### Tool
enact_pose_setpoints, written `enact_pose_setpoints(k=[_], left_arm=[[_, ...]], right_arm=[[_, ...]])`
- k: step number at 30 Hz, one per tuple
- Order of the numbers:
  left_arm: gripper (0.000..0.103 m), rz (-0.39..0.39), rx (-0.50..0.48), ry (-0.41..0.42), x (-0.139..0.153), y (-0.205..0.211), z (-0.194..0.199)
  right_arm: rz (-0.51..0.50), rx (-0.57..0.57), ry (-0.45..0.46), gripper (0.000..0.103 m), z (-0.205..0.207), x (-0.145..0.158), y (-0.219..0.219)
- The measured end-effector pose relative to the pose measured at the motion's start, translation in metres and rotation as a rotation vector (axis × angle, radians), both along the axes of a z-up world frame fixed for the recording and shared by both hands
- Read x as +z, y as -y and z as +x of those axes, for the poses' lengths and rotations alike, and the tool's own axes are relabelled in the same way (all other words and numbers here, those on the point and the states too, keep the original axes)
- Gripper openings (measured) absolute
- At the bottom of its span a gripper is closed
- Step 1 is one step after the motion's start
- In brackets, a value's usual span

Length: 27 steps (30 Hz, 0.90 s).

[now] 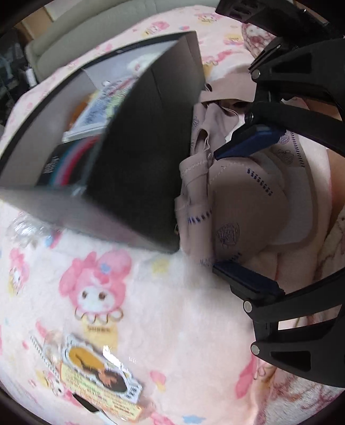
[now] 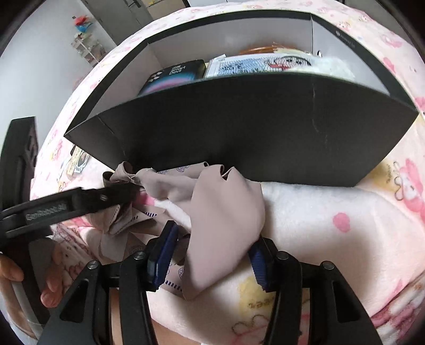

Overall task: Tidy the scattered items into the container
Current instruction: 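Carry the beige cloth pouch with the left gripper over the black box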

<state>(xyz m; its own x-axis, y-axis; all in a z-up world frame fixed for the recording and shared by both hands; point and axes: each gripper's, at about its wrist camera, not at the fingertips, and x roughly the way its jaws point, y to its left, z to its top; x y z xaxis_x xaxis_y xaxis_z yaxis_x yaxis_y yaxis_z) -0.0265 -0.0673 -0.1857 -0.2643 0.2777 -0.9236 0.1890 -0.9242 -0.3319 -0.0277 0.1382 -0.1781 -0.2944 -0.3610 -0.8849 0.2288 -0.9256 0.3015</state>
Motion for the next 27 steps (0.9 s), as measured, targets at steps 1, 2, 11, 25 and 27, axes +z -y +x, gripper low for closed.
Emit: enact_pose_setpoints(k=[1, 2, 11, 25, 27], left_arm=[[0.072, 0.002, -0.023, -0.006, 0.001, -0.003, 0.000], [0.063, 0.009, -0.042, -0.016, 0.003, -0.005, 0.001], [0.055, 0.116, -0.051, -0.108, 0.018, 0.003, 0.015], [0.052, 0.130, -0.199, -0.105, 0.020, -0.012, 0.023], [0.051, 0.130, -0.215, -0.109, 0.021, -0.013, 0.025]], right_arm=[[-0.002, 0.004, -0.002, 0.048, 0.000, 0.000, 0.001], [-0.010, 0.013, -0.009, 0.048, 0.000, 0.001, 0.002], [-0.075, -0.024, -0.019, 0.041, 0.003, 0.007, -0.011], [0.057, 0.063, -0.043, 0.027, 0.014, -0.004, 0.014], [0.057, 0.070, -0.049, 0.023, 0.016, -0.003, 0.014]])
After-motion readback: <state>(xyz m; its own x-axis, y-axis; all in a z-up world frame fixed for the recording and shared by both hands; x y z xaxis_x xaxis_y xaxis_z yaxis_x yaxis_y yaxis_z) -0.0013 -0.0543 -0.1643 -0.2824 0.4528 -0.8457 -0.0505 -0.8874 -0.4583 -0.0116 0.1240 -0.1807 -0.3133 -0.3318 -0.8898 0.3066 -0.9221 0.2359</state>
